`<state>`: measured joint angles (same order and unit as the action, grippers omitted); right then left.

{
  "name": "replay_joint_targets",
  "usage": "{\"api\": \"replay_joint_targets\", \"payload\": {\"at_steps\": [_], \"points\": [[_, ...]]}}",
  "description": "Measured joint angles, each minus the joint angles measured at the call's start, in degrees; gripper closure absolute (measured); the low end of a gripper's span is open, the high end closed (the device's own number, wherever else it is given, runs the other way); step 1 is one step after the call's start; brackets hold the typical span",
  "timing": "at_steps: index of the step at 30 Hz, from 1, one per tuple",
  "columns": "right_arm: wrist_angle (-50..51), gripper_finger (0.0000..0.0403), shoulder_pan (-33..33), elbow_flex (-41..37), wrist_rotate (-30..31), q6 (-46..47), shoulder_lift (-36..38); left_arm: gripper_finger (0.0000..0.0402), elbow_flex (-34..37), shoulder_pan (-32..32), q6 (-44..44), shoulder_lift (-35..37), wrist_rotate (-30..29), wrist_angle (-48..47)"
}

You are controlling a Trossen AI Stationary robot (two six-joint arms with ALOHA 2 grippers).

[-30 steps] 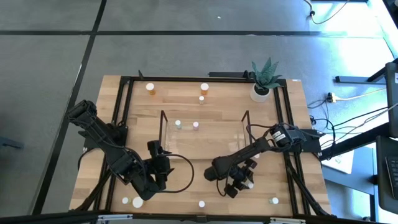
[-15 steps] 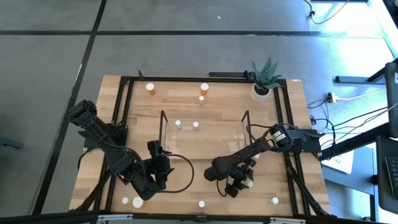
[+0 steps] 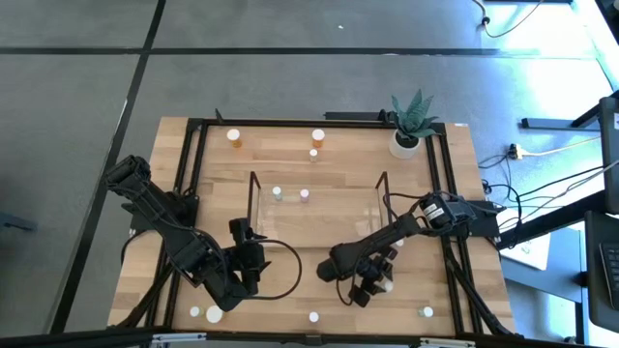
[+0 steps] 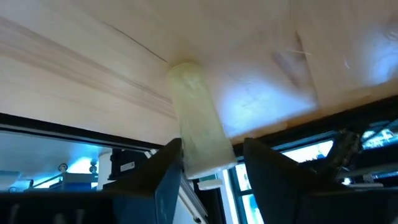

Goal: Pick and place medicine bottles onto shelf by color
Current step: Put the bottom right yellow pill bottle on the shelf

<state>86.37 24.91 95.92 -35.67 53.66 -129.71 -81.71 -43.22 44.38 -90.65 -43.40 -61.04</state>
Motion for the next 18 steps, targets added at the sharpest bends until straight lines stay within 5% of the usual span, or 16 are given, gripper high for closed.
{"api": "replay_joint_targets", "payload": {"at_steps": [18], "points": [[-0.4, 0.0199, -0.5, 1.9, 2.9, 0.1, 0.0, 0.0108, 0.0, 0.0, 0.0, 0.0, 0.0, 0.0]]}}
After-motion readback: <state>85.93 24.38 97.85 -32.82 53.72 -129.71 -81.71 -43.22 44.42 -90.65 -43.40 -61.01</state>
